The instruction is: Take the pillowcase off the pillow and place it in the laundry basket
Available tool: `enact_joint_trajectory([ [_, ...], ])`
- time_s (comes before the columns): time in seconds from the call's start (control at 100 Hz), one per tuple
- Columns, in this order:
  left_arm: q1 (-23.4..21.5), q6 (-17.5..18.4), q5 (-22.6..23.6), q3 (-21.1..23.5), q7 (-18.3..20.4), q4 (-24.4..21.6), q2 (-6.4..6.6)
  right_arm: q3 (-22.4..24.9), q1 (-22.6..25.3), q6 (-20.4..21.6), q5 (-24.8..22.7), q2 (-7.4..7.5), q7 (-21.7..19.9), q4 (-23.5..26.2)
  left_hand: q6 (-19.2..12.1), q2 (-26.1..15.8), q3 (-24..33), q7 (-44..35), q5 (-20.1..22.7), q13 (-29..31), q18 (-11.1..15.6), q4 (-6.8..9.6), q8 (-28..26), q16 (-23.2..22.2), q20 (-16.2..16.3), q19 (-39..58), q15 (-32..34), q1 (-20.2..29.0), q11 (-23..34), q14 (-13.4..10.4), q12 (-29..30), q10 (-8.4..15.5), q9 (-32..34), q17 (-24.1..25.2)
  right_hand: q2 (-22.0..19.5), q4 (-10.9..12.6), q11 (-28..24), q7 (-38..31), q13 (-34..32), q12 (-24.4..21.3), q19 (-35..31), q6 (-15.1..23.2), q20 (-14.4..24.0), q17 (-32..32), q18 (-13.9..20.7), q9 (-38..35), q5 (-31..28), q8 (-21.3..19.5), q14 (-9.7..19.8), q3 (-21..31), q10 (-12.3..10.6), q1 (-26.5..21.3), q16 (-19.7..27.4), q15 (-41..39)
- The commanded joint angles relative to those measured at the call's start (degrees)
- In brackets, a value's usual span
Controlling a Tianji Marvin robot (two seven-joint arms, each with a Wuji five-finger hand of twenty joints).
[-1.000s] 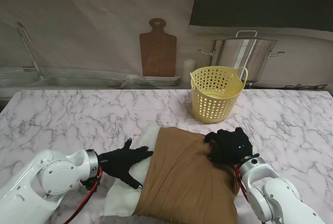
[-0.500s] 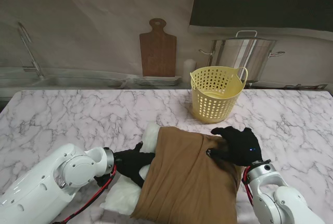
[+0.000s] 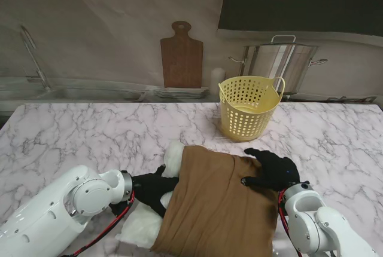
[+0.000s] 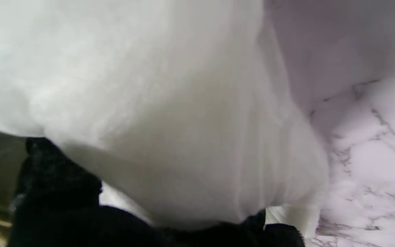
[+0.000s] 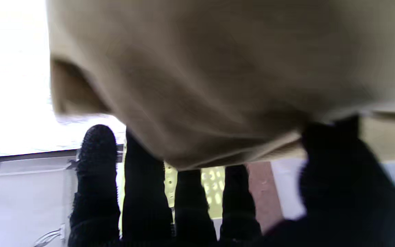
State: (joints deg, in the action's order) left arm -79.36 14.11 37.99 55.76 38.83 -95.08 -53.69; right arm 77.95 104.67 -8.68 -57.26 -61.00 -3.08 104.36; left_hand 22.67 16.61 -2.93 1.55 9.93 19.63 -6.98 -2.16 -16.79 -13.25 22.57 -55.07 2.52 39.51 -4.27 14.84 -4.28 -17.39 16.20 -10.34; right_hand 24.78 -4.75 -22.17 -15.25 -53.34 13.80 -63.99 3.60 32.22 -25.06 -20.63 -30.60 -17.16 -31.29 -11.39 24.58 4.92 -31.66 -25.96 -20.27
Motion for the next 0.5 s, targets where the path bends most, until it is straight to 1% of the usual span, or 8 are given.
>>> enact_joint_trajectory([
  [0.0, -1.87, -0.28, 0.98, -1.89, 3.57, 3.12, 0.51, -1.41, -1.20, 0.02, 0.74, -0.43, 1.62, -1.67, -0.82, -1.34, 1.52, -3.20, 2.22, 5.06, 1.49, 1.40, -1.54, -2.71, 0.14, 90.85, 6.20, 1.60, 4.65, -4.48, -2.79, 2.88, 4.00, 0.31, 0.72, 1.98, -9.38, -9.17, -11.01, 6.13, -5.06, 5.51, 0.90, -4.28, 2.15, -14.76, -9.13, -2.51, 7.65, 8.28, -4.30, -12.84, -4.96, -10.33],
  [0.02, -1.83, -0.33, 1.09, -1.89, 3.80, 3.10, 0.56, -1.83, -1.63, 0.03, 1.43, -0.54, 2.27, -2.21, -0.88, -1.42, 1.50, -3.20, 2.22, 5.02, 1.49, 1.40, -1.53, -2.71, 0.12, 90.84, 6.17, 1.55, 4.66, -4.46, -2.81, 2.94, 3.99, 0.33, 3.06, -0.44, -10.53, -12.35, -13.62, 9.70, -6.39, 6.36, 0.64, -5.49, 2.49, -21.74, -13.31, -2.18, 8.51, 14.11, -4.86, -14.81, -6.03, -13.14],
  [0.06, -1.73, -0.49, 1.38, -1.88, 4.59, 2.96, 0.70, -2.24, -2.18, 0.12, 2.18, -0.70, 3.42, -2.88, -0.88, -1.44, 1.53, -3.20, 2.26, 4.98, 1.49, 1.41, -1.52, -2.73, 0.08, 90.80, 6.14, 1.60, 4.69, -4.47, -2.85, 2.93, 4.03, 0.39, 3.86, -3.13, -16.95, -26.71, -18.93, 13.39, -8.96, 8.19, -0.01, -8.02, 3.45, -32.84, -20.49, 7.06, 10.29, 23.84, -5.84, -15.26, -7.54, -19.09],
  [0.14, -1.72, -0.57, 1.96, -1.62, 5.52, 2.85, 0.86, -2.36, -2.43, 0.10, 1.59, -0.87, 5.53, -3.59, -0.79, -1.52, 1.52, -3.26, 2.43, 5.08, 1.42, 1.42, -1.51, -2.79, 0.05, 90.83, 6.15, 1.60, 4.83, -4.43, -2.97, 2.87, 4.32, 0.34, 2.36, -4.19, -24.09, -34.17, -22.16, 20.42, -10.58, 7.35, -0.15, -8.97, 3.66, -33.97, -25.45, 9.27, 12.40, 26.96, -3.94, -15.75, -10.25, -26.73],
  [0.23, -1.78, -0.92, 2.52, -1.24, 6.66, 2.58, 1.03, -1.15, -1.65, 0.55, -1.47, -0.82, 7.32, -3.23, -0.75, -1.50, 1.55, -3.33, 2.58, 5.16, 1.26, 1.43, -1.52, -2.83, 0.05, 90.86, 6.13, 1.80, 4.95, -4.47, -3.09, 2.88, 4.62, 0.39, 0.69, -4.86, -26.90, -36.68, -21.51, 28.22, -10.51, 6.60, -0.81, -8.60, 3.12, -33.30, -27.64, 6.57, 14.15, 28.69, -3.98, -15.98, -11.63, -34.93],
  [0.31, -1.73, -1.19, 2.78, -1.13, 7.30, 2.56, 1.12, 0.58, -0.62, 1.38, -3.90, -0.86, 9.47, -2.65, -0.73, -1.53, 1.57, -3.41, 2.75, 5.19, 1.38, 1.45, -1.55, -2.84, 0.03, 90.87, 6.08, 1.93, 4.94, -4.44, -3.17, 2.88, 4.67, 0.42, 0.06, -5.26, -27.44, -36.91, -20.95, 33.64, -10.37, 8.04, -1.00, -8.54, 2.52, -33.69, -29.89, -0.13, 14.87, 30.17, -3.91, -16.12, -11.86, -41.23],
  [0.38, -1.64, -1.22, 2.98, -1.18, 7.55, 2.66, 1.17, 2.27, 0.39, 2.24, -4.99, -0.92, 10.76, -1.85, -0.77, -1.41, 1.52, -3.51, 2.95, 5.22, 1.48, 1.45, -1.59, -2.86, -0.01, 90.83, 6.06, 1.95, 4.94, -4.40, -3.22, 2.90, 4.74, 0.44, -0.16, -5.62, -28.22, -37.57, -21.05, 35.97, -10.15, 8.27, -1.23, -8.87, 2.08, -33.95, -30.61, -3.34, 15.28, 31.31, -3.60, -16.28, -12.31, -44.47],
  [0.49, -1.36, -1.21, 3.27, -1.49, 7.74, 2.86, 1.23, 4.71, 1.84, 2.89, -6.18, -1.03, 12.00, -0.48, -0.84, -1.39, 1.53, -3.46, 2.83, 5.07, 1.54, 1.47, -1.59, -2.86, -0.07, 90.75, 5.99, 1.99, 4.83, -4.50, -3.24, 2.89, 4.57, 0.44, -0.19, -5.87, -28.49, -38.07, -21.56, 36.88, -9.88, 7.93, -1.50, -9.58, 2.03, -34.34, -31.08, -4.65, 15.49, 31.84, -3.49, -16.47, -12.34, -45.33],
])
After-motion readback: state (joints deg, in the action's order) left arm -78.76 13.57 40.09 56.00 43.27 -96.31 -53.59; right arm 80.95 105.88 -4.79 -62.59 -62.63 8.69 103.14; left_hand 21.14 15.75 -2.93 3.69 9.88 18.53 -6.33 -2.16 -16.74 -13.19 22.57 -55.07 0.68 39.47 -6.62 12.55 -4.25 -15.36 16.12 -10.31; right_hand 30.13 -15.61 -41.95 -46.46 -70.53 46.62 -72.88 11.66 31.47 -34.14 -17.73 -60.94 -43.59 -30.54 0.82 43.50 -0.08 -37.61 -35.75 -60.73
